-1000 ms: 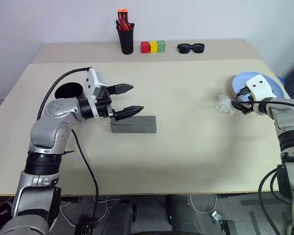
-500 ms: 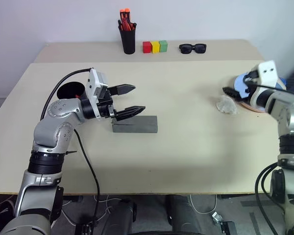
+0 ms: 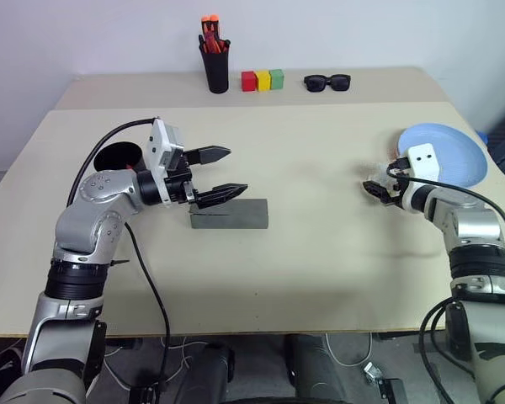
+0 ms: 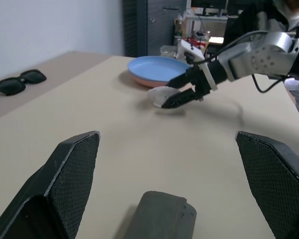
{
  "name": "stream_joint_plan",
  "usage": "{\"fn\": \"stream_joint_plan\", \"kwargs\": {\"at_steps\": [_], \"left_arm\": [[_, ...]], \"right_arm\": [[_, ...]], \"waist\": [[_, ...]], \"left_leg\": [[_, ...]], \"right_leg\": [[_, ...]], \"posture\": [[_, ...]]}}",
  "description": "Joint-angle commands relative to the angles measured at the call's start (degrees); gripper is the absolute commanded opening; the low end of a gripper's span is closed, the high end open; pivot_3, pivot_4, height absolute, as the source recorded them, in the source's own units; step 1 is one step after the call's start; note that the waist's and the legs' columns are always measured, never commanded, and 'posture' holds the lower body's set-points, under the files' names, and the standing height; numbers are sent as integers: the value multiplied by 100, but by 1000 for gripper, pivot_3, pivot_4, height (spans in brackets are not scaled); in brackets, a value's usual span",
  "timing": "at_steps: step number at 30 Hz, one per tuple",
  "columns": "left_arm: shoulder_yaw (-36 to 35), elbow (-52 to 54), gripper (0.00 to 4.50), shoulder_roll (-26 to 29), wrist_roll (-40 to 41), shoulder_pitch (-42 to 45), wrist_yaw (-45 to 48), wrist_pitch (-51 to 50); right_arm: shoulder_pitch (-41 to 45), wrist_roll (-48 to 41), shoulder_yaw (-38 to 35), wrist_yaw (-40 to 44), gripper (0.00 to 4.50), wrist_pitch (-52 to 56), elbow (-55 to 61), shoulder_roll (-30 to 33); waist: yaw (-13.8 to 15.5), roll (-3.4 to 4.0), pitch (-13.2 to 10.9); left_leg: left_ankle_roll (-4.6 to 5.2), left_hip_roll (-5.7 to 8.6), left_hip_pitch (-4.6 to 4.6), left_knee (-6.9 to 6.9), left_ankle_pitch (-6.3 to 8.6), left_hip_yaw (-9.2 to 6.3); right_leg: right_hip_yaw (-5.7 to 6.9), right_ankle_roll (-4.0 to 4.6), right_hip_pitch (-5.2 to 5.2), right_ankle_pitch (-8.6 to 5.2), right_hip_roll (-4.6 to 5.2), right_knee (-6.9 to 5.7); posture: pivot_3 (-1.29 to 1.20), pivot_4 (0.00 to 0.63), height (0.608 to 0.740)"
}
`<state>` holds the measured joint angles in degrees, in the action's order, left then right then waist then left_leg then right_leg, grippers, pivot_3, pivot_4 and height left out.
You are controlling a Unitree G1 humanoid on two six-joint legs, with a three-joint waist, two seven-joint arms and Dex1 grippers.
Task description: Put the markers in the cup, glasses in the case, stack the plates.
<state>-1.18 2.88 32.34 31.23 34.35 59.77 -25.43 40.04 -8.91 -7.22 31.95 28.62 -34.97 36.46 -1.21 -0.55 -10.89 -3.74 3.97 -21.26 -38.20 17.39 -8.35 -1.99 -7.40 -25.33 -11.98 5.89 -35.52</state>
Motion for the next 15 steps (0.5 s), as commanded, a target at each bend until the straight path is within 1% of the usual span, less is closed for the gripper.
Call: {"fn": "stream_joint_plan", "kwargs": {"at_steps": [1, 6, 11, 13, 15], "left_arm": [[-113, 209, 4500, 48, 20, 16, -10, 89], [-161, 219, 4500, 64, 36, -15, -54, 75], [-141, 176, 4500, 14, 30, 16, -83, 89], [-134, 173, 4500, -5, 41, 34, -100, 81], [-126, 167, 4500, -21, 42, 54, -116, 80]], "right_arm": [[269, 89, 3, -12, 2630, -291, -155, -28], [430, 70, -120, 75, 63, -265, -56, 188], [859, 25, -346, 63, 21, -307, -152, 574], [1066, 153, -339, -49, 21, -573, -453, 716], [1293, 493, -191, -380, 21, -1076, -958, 875]], "waist": [[-5, 0, 0], [-8, 0, 0], [2, 1, 0], [3, 1, 0], [1, 0, 0]], "left_leg": [[0, 0, 0, 0, 0, 1], [0, 0, 1, 1, 0, 2], [2, 1, 0, 0, 1, 9], [3, 1, 0, 1, 1, 12], [4, 1, 1, 1, 2, 14]], "right_leg": [[-1, 0, 0, 0, 0, 0], [-3, 0, -2, 0, -1, 0], [-10, -3, -3, 2, -1, 1], [-13, -4, -4, 2, -1, 1], [-14, -4, -3, 2, -1, 2]], "posture": [[0, 150, 740], [0, 150, 740], [0, 150, 740], [0, 150, 740], [0, 150, 740]]}}
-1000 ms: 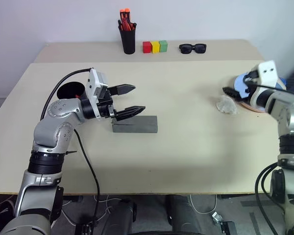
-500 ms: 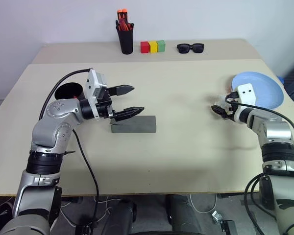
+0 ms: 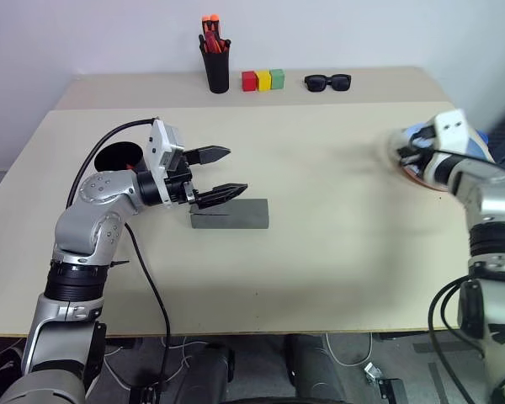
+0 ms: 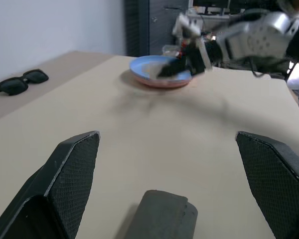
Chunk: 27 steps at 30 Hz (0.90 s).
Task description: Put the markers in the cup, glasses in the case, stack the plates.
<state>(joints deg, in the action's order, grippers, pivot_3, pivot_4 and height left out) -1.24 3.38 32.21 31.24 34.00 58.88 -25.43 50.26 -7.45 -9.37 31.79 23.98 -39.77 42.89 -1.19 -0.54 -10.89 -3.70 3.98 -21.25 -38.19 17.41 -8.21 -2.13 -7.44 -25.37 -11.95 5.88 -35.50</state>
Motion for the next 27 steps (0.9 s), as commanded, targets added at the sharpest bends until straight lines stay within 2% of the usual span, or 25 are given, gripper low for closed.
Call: {"fn": "stream_joint_plan", "kwargs": {"at_steps": [1, 4, 6, 7, 13, 14, 17, 20, 23, 27], "left_arm": [[-123, 115, 4500, -18, 49, 100, -39, 69], [-134, 137, 4500, -32, 71, 126, -90, 14], [-129, 154, 4500, -29, 68, 144, -110, -13], [-126, 172, 4500, -27, 65, 149, -123, -25], [-189, 357, 4500, 32, 133, 138, -251, -161], [-251, 380, 4500, 64, 154, 116, -285, -193], [-351, 432, 4500, 126, 185, 28, -355, -200], [-391, 478, 4500, 112, 172, -29, -434, -161], [-453, 582, 4500, 102, 270, -97, -484, -220], [-620, 872, 4500, 215, 619, -250, -412, -456]], "right_arm": [[393, 538, 135, -547, 21, -898, -784, 280], [834, 450, -56, -774, 21, -1203, -1705, 188], [1024, 498, -90, -1046, 866, -1431, -2290, 130], [1052, 623, -4, -1196, 1148, -1581, -2524, 117], [1233, 654, 7, -1213, 4268, -2029, -2949, -54], [1317, 551, -86, -1126, 4396, -2115, -2846, -35], [1475, 221, -357, -774, 4396, -2267, -2421, 31], [1347, -481, -627, 233, 4396, -1878, -1316, -98], [544, -1145, -485, 1146, 4396, -1037, 687, -223], [-572, -2293, -460, 1621, 4396, 333, 3234, -296]], "waist": [[1, 0, 0], [-7, -1, 0], [-30, -1, 0], [-56, -1, 0], [-158, -1, 0], [-170, 0, -1], [-221, 3, -2], [-252, 3, -2], [-245, 0, 0], [-183, -1, 0]], "left_leg": [[1, 0, 1, 0, 0, 2], [2, 0, 1, 1, 1, 8], [3, 0, 2, 2, 1, 13], [3, 0, 5, 2, 2, 18], [8, 1, 3, 4, 4, 23], [8, 1, 3, 4, 5, 27], [8, 1, 3, 6, 5, 31], [9, 0, 4, 7, 5, 30], [12, -1, 3, 7, 7, 26], [17, -2, -1, 2, 10, 20]], "right_leg": [[-2, 0, 0, 0, 0, 1], [-7, 0, 0, 0, 0, 1], [-14, -3, 0, 2, 0, 2], [-19, -4, -1, 2, -1, 3], [-27, -9, -1, 5, -1, 9], [-31, -10, -4, 5, -2, 8], [-36, -10, -9, 6, -3, 6], [-36, -11, -8, 6, -4, 6], [-35, -12, -7, 6, -5, 8], [-35, -17, -5, 8, -6, 14]], "posture": [[0, 150, 740], [0, 150, 740], [0, 150, 740], [0, 150, 740], [0, 150, 740], [0, 150, 740], [0, 150, 740], [0, 150, 740], [0, 150, 740], [0, 150, 740]]}}
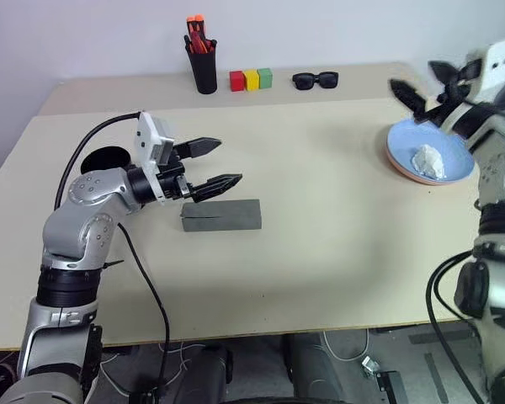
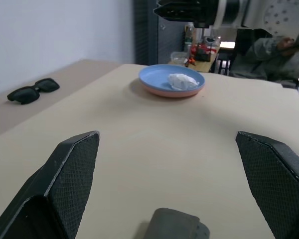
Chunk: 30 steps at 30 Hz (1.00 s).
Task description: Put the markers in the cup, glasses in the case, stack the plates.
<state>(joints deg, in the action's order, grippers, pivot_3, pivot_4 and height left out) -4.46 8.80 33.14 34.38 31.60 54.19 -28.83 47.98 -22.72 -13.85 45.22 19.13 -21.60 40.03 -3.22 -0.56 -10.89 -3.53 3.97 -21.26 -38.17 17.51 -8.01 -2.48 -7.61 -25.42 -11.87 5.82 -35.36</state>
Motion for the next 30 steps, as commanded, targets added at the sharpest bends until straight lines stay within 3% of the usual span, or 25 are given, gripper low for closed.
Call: {"fn": "stream_joint_plan", "kwargs": {"at_steps": [1, 6, 10, 17, 20, 30], "left_arm": [[-376, 360, 4500, 188, 397, -48, 111, -170], [-416, 701, 4500, 405, 264, -668, 184, 15], [-301, 807, 4500, 410, -225, -1371, 217, 703], [-422, 774, 4500, 363, -209, -2531, 675, 1362], [-610, 893, 4500, 484, -94, -3027, 811, 1421], [-1181, 647, 4500, 507, -92, -3588, 800, 1911]], "right_arm": [[-639, -959, 82, 373, 4396, 1052, 2051, 11], [-2158, -1759, 123, 1050, 4396, 1740, 3737, 357], [-2827, -1956, -26, 1484, 4396, 1803, 4017, 678], [-3544, -1812, -46, 1662, 4396, 1440, 4351, 858], [-3810, -1823, -442, 1666, 4396, 1080, 4312, 790], [-4789, -1940, -1012, 1974, 4396, 817, 4314, 806]], "waist": [[57, 2, -1], [122, 1, 1], [171, 1, 1], [245, 1, 1], [255, 1, 1], [253, 0, 2]], "left_leg": [[0, 1, -1, -5, 0, 1], [37, 1, 0, -7, 21, 0], [41, 3, 7, -13, 23, 11], [42, -1, 17, -11, 23, 19], [44, -2, 17, -10, 24, 20], [66, -6, 96, -3, 38, 29]], "right_leg": [[-2, -1, -1, 1, 0, -3], [-2, -3, 1, 2, 1, -2], [-8, -5, 7, 7, 2, -3], [-10, -3, 12, 8, 0, -1], [-10, -3, 14, 8, 1, 0], [-11, -6, 98, 4, 1, 24]], "posture": [[0, 150, 740], [0, 150, 740], [0, 150, 740], [0, 150, 740], [0, 150, 740], [0, 150, 740]]}}
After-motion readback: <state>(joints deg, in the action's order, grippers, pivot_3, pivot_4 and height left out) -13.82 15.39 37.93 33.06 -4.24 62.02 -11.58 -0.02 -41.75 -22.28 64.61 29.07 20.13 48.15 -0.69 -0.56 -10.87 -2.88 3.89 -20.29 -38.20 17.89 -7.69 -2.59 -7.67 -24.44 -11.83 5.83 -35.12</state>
